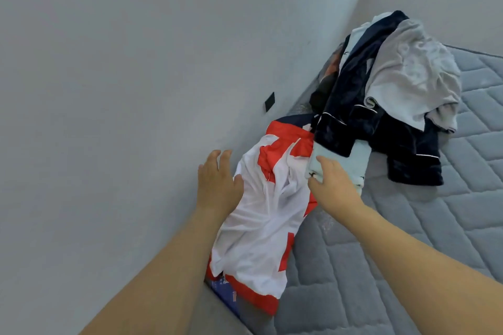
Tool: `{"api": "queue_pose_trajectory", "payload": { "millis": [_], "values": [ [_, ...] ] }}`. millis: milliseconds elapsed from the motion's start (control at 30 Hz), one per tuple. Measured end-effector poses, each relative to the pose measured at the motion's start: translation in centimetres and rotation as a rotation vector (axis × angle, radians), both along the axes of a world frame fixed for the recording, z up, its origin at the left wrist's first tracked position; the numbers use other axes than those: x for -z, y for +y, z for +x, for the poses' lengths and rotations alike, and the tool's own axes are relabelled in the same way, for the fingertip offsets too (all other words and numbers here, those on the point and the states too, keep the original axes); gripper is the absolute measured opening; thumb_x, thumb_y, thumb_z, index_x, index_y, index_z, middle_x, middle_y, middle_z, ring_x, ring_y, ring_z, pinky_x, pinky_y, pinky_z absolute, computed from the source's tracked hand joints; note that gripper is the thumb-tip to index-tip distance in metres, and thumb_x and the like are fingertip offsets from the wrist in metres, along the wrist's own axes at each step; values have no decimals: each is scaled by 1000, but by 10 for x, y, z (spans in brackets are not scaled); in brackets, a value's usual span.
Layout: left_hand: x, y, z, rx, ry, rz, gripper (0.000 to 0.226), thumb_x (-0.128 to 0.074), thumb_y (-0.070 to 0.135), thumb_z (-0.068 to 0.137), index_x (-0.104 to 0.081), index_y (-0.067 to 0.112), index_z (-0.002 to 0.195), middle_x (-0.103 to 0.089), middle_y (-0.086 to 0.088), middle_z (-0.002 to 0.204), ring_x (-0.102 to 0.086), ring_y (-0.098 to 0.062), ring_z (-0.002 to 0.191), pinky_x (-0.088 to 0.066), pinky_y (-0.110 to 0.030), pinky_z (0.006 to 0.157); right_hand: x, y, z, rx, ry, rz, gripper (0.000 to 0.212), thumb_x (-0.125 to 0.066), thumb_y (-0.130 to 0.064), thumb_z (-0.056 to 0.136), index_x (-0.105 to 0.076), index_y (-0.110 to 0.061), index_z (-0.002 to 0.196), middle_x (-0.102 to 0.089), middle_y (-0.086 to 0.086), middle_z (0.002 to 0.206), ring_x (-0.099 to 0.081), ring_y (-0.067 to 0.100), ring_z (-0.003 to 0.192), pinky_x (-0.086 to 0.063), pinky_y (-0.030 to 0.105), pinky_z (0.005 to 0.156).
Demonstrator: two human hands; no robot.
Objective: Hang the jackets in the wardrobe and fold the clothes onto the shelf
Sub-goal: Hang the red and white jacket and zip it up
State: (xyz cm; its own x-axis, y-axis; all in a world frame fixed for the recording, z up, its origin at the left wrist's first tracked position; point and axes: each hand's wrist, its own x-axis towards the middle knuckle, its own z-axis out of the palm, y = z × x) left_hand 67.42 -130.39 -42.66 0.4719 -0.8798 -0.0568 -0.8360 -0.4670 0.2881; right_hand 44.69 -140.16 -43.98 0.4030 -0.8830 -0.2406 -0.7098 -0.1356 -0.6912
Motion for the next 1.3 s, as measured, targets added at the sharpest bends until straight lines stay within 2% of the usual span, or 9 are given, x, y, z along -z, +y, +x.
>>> {"api": "queue_pose_trajectory", "payload": {
  "millis": [200, 433, 600, 700, 833, 900, 1033, 1167, 1300],
  "values": [
    [188, -107, 70, -208, 329, 256, 61, -52, 21, 91, -31, 9, 146, -29, -12, 151, -37, -31, 134, -33, -39, 109, 152, -86, 65, 131, 0, 237, 52, -52, -18, 93, -41, -21, 143, -51, 6, 138, -44, 11, 95, -34, 17, 62],
    [306, -156, 101, -429, 309, 406, 38, -50, 18, 88, -46, 5, 124, -54, -16, 127, -53, -35, 111, -44, -38, 87, 254, -139, 120, 328, 143, 284, 68, -59, -42, 90, -36, -6, 143, -48, 15, 139, -48, 34, 126, -42, 40, 102],
    [298, -153, 102, -400, 364, 118, 19, -45, 15, 94, -45, 8, 76, -46, -1, 70, -44, -26, 68, -28, -32, 53, 263, -158, 129, 321, 327, 139, 31, -45, -24, 95, -54, -5, 117, -60, 15, 120, -57, 34, 111, -45, 39, 90],
    [245, -134, 77, -327, 778, -311, 14, -47, 20, 83, -54, 10, 78, -52, 6, 73, -45, -15, 63, -35, -28, 55, 260, -161, 121, 395, 167, 138, 14, -41, -11, 89, -51, -14, 81, -56, 4, 84, -54, 29, 85, -40, 34, 70],
    [191, -97, 44, 159, 1282, -6, 33, -55, 34, 73, -76, 27, 98, -71, 11, 106, -67, -12, 94, -54, -23, 77, 248, -144, 103, 667, -341, 319, 32, -39, 1, 78, -44, -21, 56, -41, -13, 49, -35, 10, 47, -30, 17, 42],
    [194, -109, 40, -20, 1294, 53, 42, -61, 55, 63, -72, 34, 97, -71, 11, 105, -66, -8, 97, -52, -31, 87, 239, -131, 86, 727, -430, 407, 34, -38, 3, 73, -36, -22, 49, -31, -14, 40, -26, 8, 40, -23, 17, 37],
    [215, -160, 18, -281, 1023, 222, 118, -76, 68, 58, -19, 27, 152, -40, 10, 139, -47, -18, 124, -45, -42, 102, 227, -104, 49, 791, -502, 576, 29, -46, -15, 73, -43, -26, 47, -40, -10, 48, -34, 14, 50, -26, 24, 47],
    [231, -168, -27, -42, 743, 360, 25, -60, 19, 83, -63, 6, 104, -67, -9, 96, -63, -34, 92, -53, -41, 72, 214, -70, 4, 621, -497, 681, 20, -62, -20, 76, -68, -16, 94, -74, 5, 90, -71, 23, 82, -54, 29, 62],
    [193, -147, -83, 202, 752, 308, 14, -48, 32, 72, -52, 21, 64, -49, 10, 57, -46, -15, 60, -36, -29, 56, 195, -41, -53, 819, -501, 638, 23, -62, -7, 79, -68, -9, 100, -73, 9, 91, -68, 23, 78, -52, 32, 67]
  ]
}}
